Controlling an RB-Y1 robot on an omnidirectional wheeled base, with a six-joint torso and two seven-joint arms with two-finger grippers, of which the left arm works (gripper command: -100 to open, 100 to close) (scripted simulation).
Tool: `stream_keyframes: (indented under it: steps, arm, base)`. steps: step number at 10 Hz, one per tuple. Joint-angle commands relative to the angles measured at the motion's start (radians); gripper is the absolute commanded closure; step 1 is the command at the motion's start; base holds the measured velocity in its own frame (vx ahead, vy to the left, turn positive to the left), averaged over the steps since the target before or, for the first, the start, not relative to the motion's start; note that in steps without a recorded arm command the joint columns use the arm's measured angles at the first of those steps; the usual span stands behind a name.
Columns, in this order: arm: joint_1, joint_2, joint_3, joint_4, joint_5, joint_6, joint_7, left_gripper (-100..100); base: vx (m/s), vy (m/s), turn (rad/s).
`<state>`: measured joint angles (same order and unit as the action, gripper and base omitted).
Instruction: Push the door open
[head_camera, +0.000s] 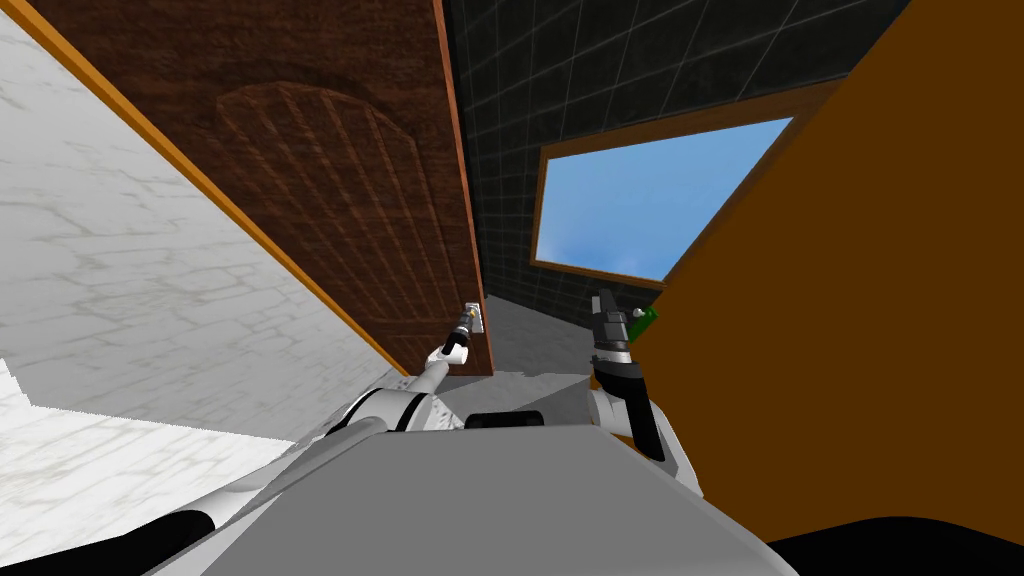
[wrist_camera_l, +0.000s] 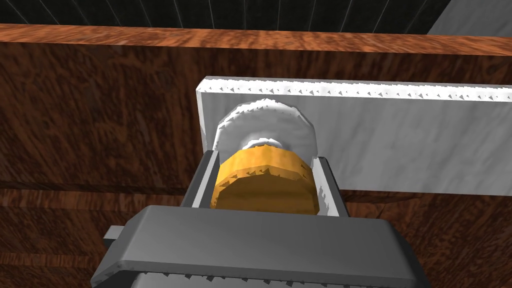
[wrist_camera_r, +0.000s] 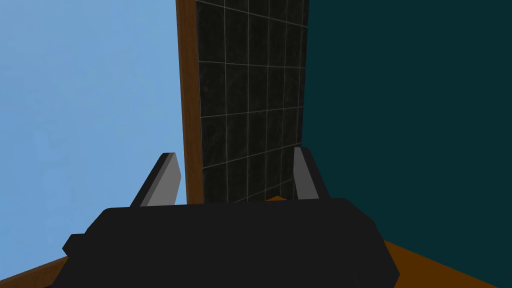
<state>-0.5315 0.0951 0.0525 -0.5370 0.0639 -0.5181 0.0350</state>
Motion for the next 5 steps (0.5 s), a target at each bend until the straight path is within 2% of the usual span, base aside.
stream_keyframes:
  steps: [1, 3, 4, 5]
  arm:
    - [0.007, 0.018, 0.020, -0.017, 0.007, 0.005, -0.005, 100]
    - [0.008, 0.024, 0.043, -0.016, 0.016, 0.006, -0.017, 100]
    - [0.008, 0.024, 0.043, -0.022, 0.016, 0.006, -0.017, 100]
    - [0.008, 0.024, 0.043, -0.028, 0.016, 0.006, -0.017, 100]
  base:
    - [0.168, -0.133, 0.065]
    - [0.166, -0.125, 0.080]
    - [0.139, -0.100, 0.053]
    - [0.068, -0.029, 0.006]
